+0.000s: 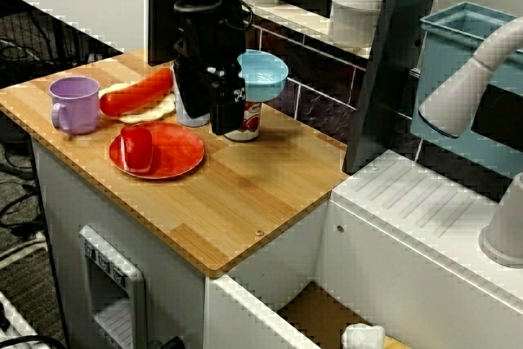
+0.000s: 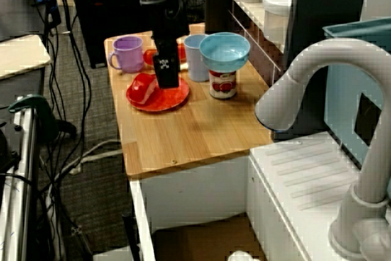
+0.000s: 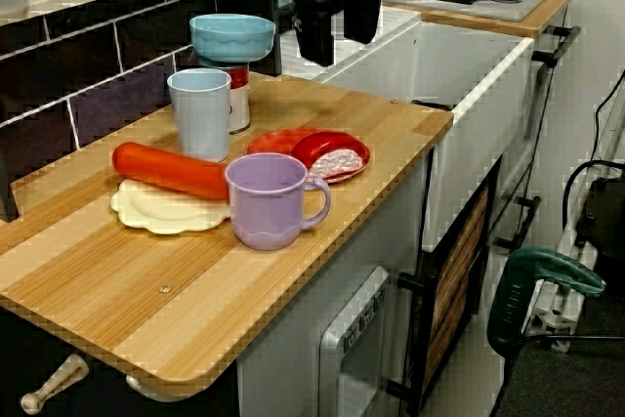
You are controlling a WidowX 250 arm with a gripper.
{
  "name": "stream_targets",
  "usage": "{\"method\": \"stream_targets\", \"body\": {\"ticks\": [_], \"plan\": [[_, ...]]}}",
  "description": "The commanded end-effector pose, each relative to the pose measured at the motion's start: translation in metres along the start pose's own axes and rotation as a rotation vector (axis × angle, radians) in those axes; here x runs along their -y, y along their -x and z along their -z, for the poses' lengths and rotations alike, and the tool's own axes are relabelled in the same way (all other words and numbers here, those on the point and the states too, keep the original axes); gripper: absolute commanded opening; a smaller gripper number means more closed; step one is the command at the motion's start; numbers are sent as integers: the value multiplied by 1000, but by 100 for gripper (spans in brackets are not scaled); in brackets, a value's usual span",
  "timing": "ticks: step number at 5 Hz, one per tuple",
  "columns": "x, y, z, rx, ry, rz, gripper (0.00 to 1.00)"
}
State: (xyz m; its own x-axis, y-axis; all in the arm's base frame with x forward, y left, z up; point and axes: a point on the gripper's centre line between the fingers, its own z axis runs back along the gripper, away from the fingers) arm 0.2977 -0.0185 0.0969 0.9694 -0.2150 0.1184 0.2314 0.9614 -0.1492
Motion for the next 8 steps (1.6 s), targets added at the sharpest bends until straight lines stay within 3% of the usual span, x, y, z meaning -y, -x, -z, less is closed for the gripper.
{"method": "stream_targets", "body": {"ticks": [1,2,3,4,5,8], "plan": [[3,-15,-40,124,-44,182,100],[5,-26,-47,118,-50,332,100],[-3,-40,-47,153,-80,370,100],[-5,-51,-48,159,-90,413,100],[-9,-52,-47,203,-124,471,100],[-21,-50,-31,215,-127,491,100]]}}
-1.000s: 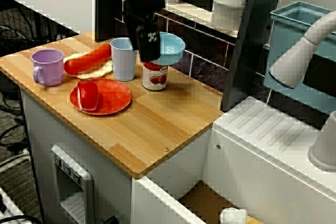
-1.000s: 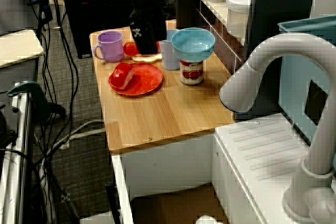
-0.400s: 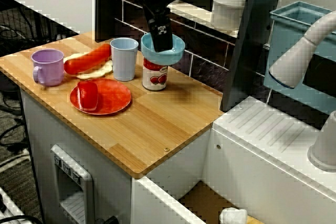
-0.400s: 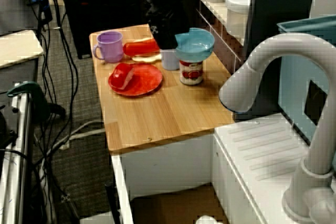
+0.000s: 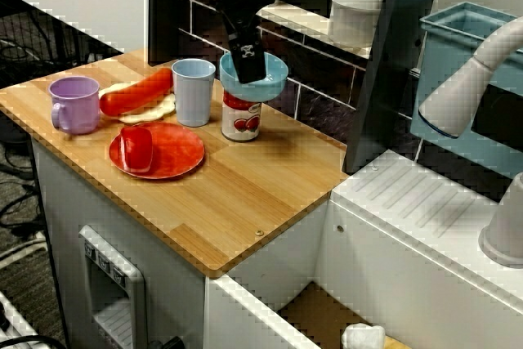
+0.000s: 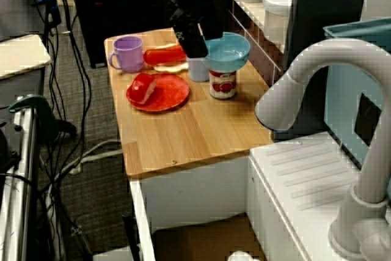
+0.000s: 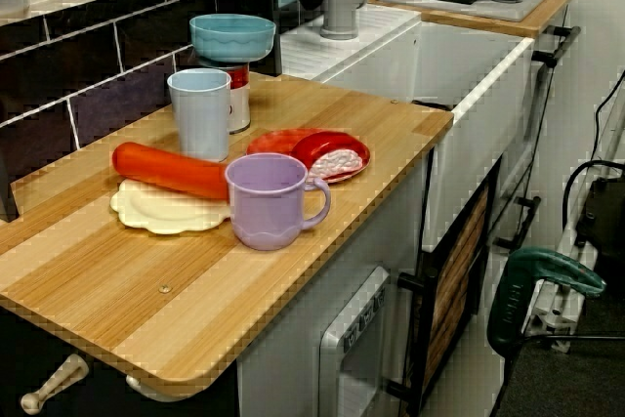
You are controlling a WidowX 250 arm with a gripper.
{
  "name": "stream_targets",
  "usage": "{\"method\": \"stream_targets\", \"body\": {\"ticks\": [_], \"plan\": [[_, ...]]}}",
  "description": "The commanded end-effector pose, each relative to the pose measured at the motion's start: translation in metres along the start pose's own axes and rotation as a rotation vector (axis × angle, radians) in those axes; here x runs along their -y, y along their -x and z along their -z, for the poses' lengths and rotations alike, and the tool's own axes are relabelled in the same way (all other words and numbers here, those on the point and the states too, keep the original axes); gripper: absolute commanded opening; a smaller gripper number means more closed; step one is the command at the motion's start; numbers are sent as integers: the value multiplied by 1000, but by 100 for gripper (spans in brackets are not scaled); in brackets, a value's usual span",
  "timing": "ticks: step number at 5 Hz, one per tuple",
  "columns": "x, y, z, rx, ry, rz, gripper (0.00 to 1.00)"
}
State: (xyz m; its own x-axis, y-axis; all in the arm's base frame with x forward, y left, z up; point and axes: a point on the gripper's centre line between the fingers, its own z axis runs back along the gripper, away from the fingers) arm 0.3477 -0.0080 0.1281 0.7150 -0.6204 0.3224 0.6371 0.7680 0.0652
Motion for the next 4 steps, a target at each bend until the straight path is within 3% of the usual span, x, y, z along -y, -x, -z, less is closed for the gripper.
{"method": "stream_targets", "body": {"ticks": [1,4], "plan": [[-4,1,3,15,-42,0,100],[-9,0,17,2,-42,-62,100]]}}
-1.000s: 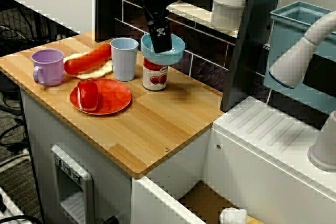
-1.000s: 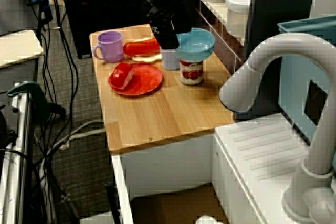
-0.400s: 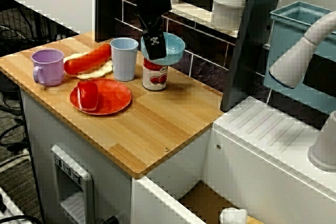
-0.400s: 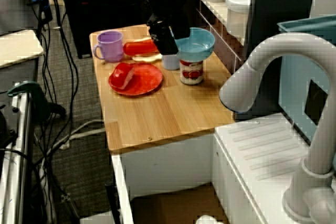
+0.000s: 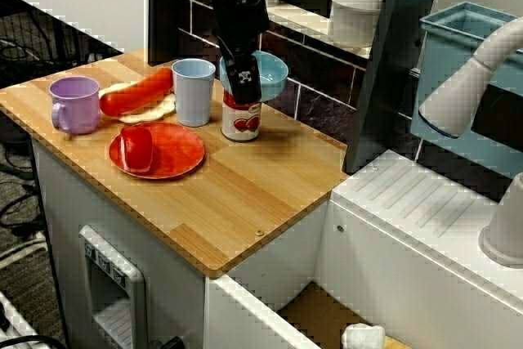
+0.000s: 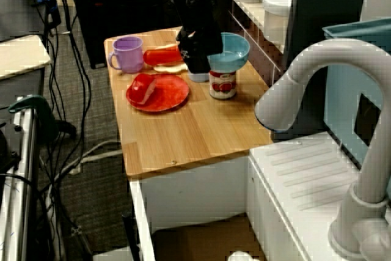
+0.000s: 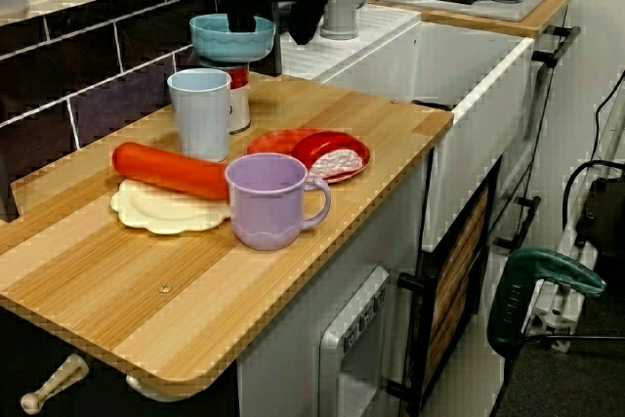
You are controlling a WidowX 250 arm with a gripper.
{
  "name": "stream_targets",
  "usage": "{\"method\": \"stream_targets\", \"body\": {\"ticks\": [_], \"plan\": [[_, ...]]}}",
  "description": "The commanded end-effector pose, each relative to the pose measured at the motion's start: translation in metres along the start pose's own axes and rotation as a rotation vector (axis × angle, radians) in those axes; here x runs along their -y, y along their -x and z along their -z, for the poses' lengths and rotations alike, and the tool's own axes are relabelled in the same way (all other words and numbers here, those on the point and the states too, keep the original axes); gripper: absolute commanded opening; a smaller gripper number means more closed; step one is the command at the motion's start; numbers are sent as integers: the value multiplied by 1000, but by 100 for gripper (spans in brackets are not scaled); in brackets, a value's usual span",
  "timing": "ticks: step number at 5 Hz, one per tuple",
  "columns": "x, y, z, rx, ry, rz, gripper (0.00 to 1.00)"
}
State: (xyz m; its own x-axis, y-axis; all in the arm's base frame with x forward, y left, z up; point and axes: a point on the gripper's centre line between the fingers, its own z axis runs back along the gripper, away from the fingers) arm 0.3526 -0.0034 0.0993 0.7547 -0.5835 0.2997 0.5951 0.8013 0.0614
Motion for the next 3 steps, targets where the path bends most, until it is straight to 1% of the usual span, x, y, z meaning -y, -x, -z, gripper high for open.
{"method": "stream_targets", "body": {"ticks": [1,2,3], "plan": [[-5,-9,-10,25,-31,-9,85],[-6,-9,-9,13,-28,10,0],[-6,-8,-9,13,-28,14,0]]}}
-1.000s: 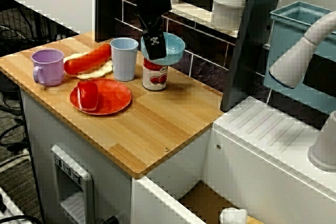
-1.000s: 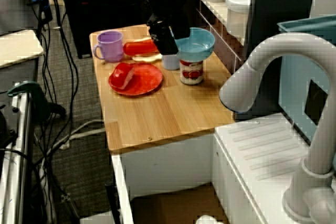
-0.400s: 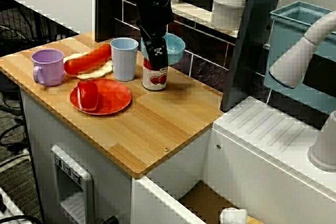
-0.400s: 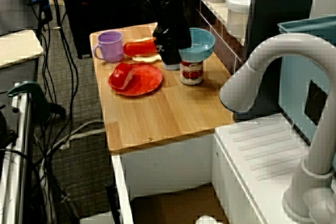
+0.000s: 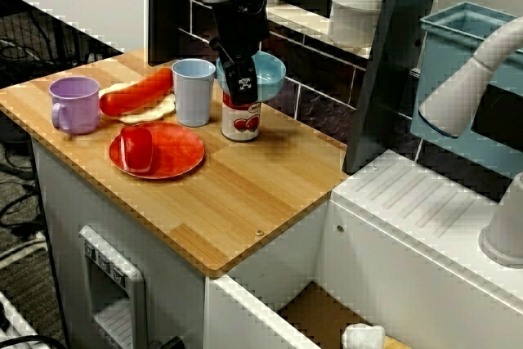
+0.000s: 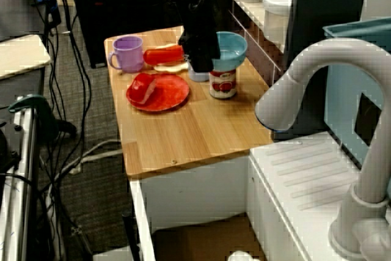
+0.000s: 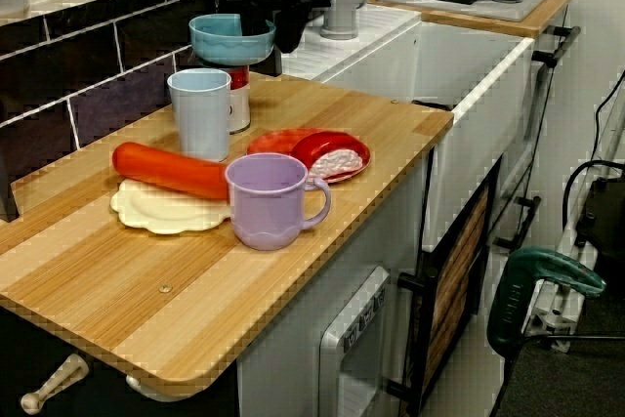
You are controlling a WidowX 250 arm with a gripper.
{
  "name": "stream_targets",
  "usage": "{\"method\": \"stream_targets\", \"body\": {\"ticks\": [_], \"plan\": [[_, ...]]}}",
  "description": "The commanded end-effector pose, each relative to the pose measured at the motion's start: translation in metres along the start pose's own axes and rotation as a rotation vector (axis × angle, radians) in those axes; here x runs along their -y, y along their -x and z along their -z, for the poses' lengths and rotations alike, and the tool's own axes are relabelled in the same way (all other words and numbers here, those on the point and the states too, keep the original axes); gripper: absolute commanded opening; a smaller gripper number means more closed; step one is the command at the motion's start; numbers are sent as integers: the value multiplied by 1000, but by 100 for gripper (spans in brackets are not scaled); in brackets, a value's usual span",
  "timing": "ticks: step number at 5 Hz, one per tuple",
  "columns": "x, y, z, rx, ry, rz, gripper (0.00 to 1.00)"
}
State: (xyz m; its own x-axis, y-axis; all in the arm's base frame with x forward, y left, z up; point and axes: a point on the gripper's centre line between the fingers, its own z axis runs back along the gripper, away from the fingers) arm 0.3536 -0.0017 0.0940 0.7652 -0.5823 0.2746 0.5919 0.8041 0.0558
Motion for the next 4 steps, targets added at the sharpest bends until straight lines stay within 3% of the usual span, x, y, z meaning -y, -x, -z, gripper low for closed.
{"method": "stream_targets", "body": {"ticks": [1,2,4], "plan": [[-3,-9,-13,41,-32,22,0],[-5,-10,-16,40,-21,6,0],[5,-10,-41,56,43,-5,0]]}}
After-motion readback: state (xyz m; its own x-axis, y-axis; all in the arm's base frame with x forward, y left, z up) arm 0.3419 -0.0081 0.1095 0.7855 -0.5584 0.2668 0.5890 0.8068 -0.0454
